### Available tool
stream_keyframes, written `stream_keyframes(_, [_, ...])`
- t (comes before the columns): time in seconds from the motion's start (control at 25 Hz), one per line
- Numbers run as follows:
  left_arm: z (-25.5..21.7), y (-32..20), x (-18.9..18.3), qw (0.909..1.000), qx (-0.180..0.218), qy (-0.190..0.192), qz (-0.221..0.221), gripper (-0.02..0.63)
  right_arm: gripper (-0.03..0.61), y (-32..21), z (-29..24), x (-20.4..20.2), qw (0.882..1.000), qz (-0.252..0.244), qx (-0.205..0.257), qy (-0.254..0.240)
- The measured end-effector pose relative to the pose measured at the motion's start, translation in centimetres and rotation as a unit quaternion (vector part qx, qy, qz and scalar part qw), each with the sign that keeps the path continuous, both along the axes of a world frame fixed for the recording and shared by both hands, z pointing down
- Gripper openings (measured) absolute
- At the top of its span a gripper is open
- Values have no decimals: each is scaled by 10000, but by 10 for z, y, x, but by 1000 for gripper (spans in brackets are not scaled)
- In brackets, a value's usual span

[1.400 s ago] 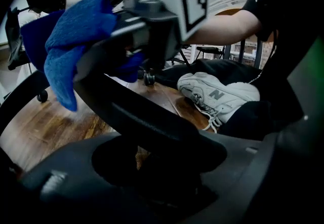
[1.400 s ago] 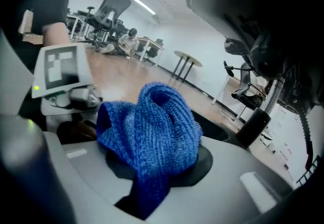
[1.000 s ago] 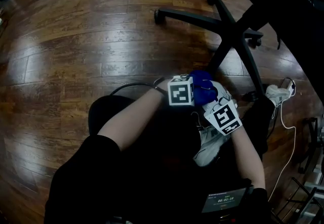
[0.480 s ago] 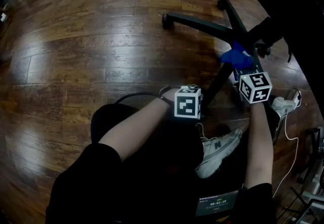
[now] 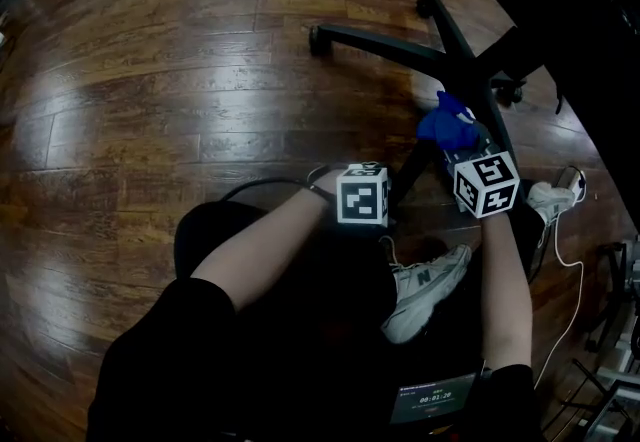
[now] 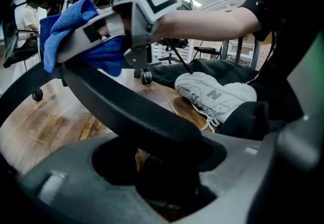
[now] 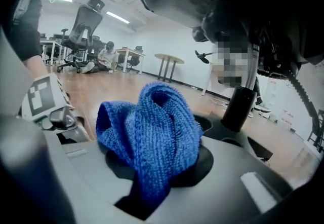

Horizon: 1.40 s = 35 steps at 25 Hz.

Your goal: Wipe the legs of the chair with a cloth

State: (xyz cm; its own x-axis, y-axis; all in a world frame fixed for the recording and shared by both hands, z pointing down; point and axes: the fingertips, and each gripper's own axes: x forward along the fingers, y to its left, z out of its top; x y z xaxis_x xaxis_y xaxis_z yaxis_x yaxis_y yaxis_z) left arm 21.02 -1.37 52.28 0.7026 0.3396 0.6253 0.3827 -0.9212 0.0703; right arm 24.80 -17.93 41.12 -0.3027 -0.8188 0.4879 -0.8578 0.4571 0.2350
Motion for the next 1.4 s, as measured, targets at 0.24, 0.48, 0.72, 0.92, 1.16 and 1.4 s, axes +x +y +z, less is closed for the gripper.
stream_keyframes(0.24, [-2, -3, 2, 9997, 92, -17, -238, 277, 98, 86, 28, -74, 9929, -1125, -375, -28])
stream_keyframes(0.48, [-1, -3, 3, 9992, 196, -72, -345, 276, 97, 128, 44, -105, 9822, -1788, -517, 255])
stream_keyframes(0.72, [-1, -2, 3, 9993, 193, -136, -279, 278, 95, 79, 31, -75, 9865, -1532, -236, 527])
stream_keyframes(0.92, [-3, -1, 4, 9996, 146, -160, -198, 281, 95, -1, 5, -7, 9968, -525, 29, 603])
stream_keyframes(1.16, [1, 0, 7, 9992, 212, -271, -214, 290, 97, -55, -16, 42, 9961, 334, 240, 778])
stream_keyframes(1.4, [0, 0, 7, 9994, 161, -223, -208, 290, 95, -25, -6, 21, 9980, 152, 134, 595])
